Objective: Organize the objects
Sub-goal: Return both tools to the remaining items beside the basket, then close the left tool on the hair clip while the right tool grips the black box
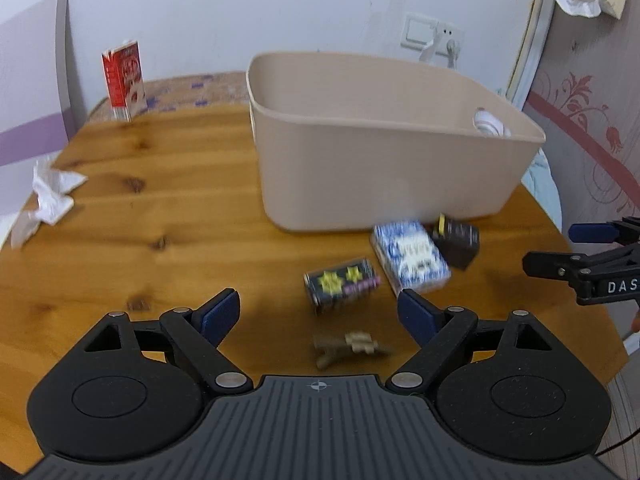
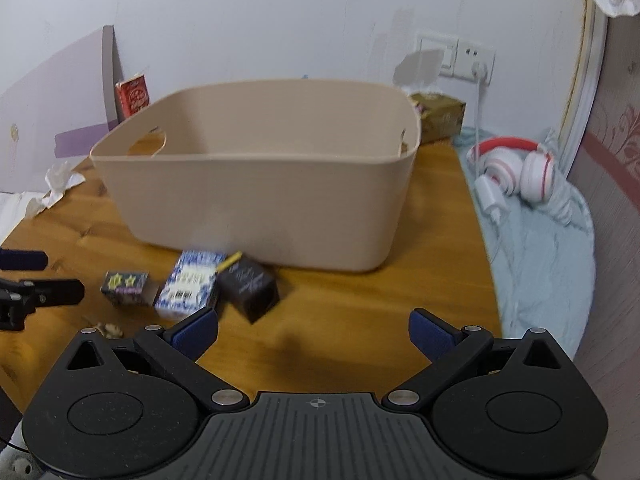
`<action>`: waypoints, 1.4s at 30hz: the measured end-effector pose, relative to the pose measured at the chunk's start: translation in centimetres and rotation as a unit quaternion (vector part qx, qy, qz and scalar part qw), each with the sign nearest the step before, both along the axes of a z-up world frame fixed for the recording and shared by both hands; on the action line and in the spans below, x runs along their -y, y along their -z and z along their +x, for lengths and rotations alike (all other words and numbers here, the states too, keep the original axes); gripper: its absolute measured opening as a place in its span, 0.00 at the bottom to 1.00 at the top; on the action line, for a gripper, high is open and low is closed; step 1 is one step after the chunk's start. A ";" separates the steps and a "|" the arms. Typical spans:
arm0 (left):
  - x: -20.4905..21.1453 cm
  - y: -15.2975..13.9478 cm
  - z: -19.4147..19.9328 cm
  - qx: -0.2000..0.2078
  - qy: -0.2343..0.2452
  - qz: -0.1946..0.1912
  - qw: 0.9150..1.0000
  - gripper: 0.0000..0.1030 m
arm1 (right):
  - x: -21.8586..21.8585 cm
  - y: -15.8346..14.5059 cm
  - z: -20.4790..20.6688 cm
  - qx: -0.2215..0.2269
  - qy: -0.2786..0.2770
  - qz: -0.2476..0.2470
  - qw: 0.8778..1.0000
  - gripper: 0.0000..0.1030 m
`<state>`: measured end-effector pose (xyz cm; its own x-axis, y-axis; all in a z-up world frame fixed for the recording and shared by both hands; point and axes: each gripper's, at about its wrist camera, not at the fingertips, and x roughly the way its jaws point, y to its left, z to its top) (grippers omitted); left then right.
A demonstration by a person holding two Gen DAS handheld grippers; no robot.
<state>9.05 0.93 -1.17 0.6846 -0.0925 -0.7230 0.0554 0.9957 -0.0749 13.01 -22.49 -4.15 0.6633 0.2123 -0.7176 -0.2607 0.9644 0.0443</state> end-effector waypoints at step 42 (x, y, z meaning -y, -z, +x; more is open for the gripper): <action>1.7 4.7 0.5 0.002 0.030 0.027 0.999 0.59 | -3.5 4.7 3.4 0.045 -0.082 0.021 0.995 0.74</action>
